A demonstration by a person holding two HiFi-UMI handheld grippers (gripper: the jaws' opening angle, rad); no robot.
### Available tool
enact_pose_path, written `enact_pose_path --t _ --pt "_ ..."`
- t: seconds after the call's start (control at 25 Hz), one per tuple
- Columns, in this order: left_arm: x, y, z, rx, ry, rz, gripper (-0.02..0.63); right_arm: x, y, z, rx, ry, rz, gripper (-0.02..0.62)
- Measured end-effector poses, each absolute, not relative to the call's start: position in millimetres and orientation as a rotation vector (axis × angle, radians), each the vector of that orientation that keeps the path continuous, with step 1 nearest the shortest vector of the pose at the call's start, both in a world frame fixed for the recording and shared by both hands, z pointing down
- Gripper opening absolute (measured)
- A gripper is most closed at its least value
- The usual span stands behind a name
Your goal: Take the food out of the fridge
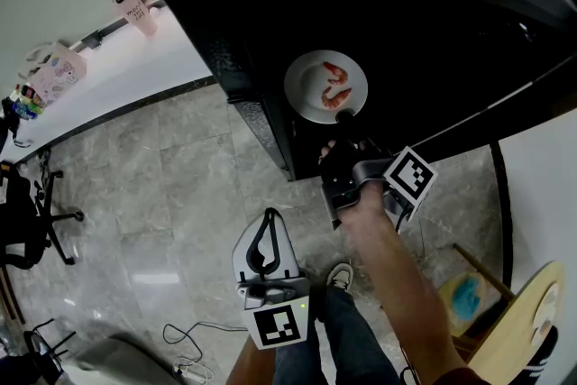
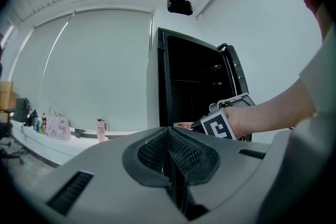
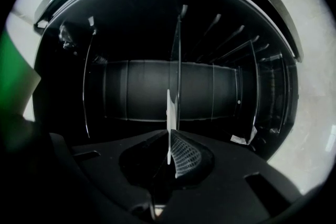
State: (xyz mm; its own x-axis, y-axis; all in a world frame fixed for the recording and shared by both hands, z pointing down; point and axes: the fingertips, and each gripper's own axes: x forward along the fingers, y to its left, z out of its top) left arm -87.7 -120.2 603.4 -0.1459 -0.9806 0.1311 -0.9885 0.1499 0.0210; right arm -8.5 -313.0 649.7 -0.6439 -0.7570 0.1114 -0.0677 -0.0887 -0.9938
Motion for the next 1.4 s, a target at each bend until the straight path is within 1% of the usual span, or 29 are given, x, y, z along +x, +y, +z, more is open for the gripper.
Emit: enact_pose_path --t 0.72,1.4 --pt "-73.6 -114.3 607.7 1.979 -2.286 0.107 0.012 12.1 -292.0 652.2 -0.866 1.682 -1.781 0.029" --pt "-79.8 -125.6 601.0 1.991 -2.29 0.107 0.013 20.3 -278.7 641.4 -0.86 1.71 -1.768 0.028"
